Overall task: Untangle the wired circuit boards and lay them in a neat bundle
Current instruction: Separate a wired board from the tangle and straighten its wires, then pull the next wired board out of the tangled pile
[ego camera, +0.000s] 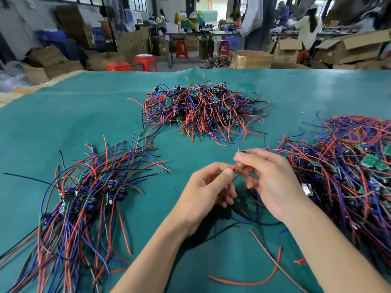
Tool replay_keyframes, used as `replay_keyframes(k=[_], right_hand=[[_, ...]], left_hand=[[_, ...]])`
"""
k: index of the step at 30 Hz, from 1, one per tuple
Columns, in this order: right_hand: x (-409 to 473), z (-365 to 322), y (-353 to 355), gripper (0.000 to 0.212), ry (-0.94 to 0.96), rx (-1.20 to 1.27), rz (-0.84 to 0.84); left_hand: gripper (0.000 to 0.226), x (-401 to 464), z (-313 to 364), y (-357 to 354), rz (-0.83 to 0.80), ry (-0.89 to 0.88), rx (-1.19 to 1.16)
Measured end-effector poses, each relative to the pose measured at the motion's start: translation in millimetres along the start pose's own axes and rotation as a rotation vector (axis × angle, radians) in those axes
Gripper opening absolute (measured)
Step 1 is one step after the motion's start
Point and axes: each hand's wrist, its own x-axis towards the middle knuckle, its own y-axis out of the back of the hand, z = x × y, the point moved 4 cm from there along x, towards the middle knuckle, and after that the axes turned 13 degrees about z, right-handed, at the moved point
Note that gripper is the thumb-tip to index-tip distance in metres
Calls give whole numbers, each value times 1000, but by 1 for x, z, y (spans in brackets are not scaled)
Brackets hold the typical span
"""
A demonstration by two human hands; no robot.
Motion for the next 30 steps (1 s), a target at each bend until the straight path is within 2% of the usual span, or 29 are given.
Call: replay_keyframes(k=[3,7,11,15,21,30], right_hand=[[-2,3,-5,13,-26,-2,-58],[0,4,-2,36,-112,49,-118],[0,3,-1,16,-132,56,-217],[1,1,3,19,-89,45,-227],[3,-5,8,38,42,-33,-2],[14,-24,39,13,152,89,430]], left_hand=[[22,-1,2,-1,-5,-59,7],[22,0,3,-1,-53,-38,20],[21,-2,3,-2,-140,23,-63],[21,-3,3,-2,-174,57,-105],[19,-6,7,-4,-266,105,-119],[18,-14,7,-11,-441,162,-75]])
